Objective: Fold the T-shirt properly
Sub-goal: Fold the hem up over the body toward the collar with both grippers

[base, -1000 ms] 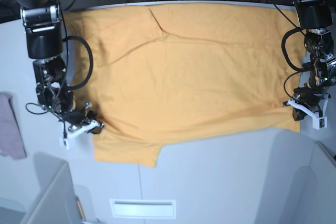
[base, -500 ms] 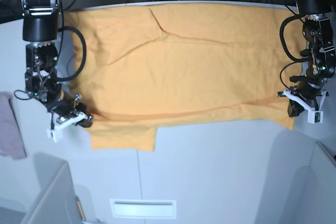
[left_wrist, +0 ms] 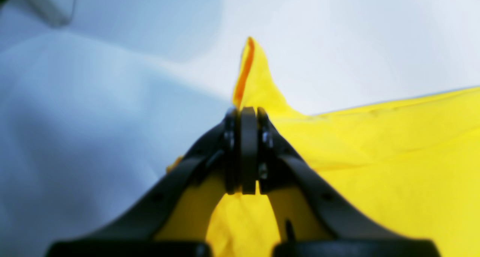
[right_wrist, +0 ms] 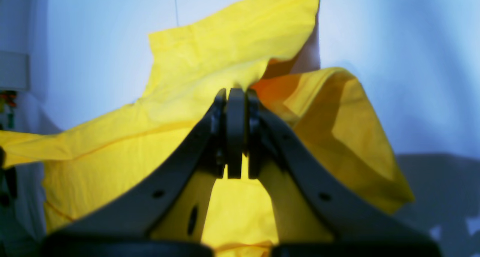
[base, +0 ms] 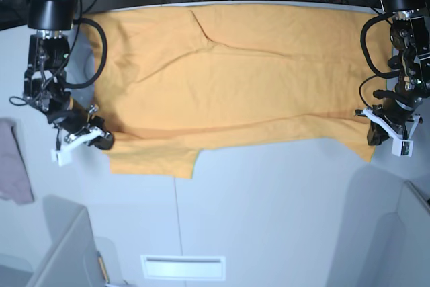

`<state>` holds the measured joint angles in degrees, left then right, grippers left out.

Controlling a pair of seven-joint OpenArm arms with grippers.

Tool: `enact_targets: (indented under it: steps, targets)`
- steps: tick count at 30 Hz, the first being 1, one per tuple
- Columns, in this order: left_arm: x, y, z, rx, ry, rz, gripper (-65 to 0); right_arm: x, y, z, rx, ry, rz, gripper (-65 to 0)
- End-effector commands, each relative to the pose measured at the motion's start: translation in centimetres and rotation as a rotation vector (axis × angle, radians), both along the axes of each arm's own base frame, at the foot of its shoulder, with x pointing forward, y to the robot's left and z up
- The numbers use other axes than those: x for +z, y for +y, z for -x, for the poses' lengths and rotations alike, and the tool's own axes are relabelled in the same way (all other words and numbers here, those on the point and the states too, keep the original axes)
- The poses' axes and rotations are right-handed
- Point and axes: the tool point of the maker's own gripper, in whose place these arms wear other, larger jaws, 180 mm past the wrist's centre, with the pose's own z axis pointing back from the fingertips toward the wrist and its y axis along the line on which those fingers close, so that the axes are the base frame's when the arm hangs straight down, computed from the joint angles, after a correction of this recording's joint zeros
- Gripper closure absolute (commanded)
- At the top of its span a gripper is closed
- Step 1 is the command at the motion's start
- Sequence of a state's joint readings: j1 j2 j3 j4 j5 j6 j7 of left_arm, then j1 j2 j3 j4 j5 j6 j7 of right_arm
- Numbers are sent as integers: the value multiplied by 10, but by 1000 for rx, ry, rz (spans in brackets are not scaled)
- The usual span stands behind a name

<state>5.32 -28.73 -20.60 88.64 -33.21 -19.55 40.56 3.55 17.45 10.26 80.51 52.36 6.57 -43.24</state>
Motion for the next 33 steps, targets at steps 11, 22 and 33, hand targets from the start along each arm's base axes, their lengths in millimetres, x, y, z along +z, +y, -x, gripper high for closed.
enact_targets:
  steps: [11, 22, 33]
  targets:
    - [9, 1, 15, -30, -6, -49, 0, 15, -1, 30, 14, -10, 3, 0]
    - [9, 25, 41, 1, 34, -100, 0, 20, 9, 59, 52, -17, 29, 0]
    - [3, 32, 55, -14, 82, -131, 0, 11, 1, 79, 30, 20, 38, 0]
